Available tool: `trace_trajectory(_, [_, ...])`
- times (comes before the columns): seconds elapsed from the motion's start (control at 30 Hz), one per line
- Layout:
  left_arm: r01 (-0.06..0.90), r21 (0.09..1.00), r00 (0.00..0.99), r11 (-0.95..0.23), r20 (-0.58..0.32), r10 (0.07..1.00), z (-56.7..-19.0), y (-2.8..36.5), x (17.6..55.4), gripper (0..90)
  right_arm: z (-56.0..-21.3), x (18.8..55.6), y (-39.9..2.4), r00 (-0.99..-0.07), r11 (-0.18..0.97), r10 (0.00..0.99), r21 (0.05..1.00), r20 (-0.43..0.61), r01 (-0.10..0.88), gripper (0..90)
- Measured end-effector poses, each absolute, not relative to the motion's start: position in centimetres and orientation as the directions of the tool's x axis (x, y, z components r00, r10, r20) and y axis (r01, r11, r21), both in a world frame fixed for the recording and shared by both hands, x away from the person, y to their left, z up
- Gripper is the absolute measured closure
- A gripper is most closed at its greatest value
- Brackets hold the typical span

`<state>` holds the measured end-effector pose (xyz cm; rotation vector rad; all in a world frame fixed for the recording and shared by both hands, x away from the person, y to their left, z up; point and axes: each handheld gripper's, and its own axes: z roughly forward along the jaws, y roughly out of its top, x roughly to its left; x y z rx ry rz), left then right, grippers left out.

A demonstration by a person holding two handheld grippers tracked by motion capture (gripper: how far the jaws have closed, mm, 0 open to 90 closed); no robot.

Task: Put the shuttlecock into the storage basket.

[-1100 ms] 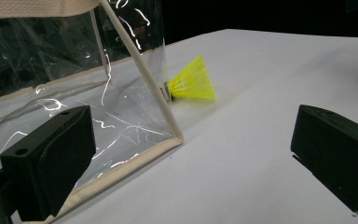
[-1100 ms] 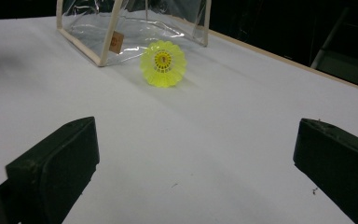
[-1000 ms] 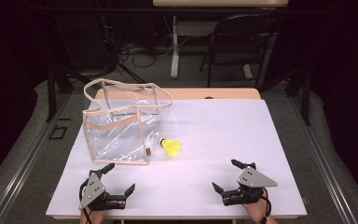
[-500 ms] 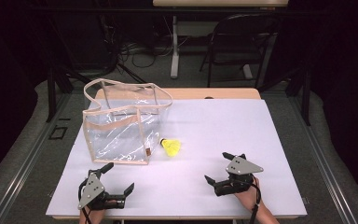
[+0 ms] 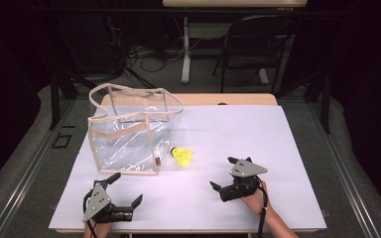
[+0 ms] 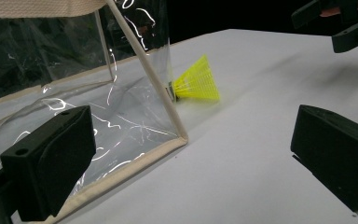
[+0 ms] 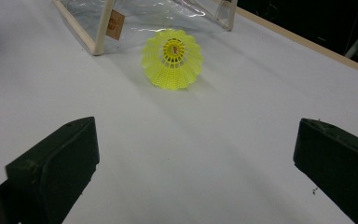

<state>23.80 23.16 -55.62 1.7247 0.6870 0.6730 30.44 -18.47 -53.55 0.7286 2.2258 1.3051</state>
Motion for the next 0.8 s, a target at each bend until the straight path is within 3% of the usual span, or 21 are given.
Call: trace_trajectory(0.8, [0.111,0.968,0.67,-0.224,0.094,0.736,-55.6,23.4,23.8,0.0,-53.3,34.9,-14.2,-0.796,0.46,0.595,0.86,-0.114,0.221,0.0])
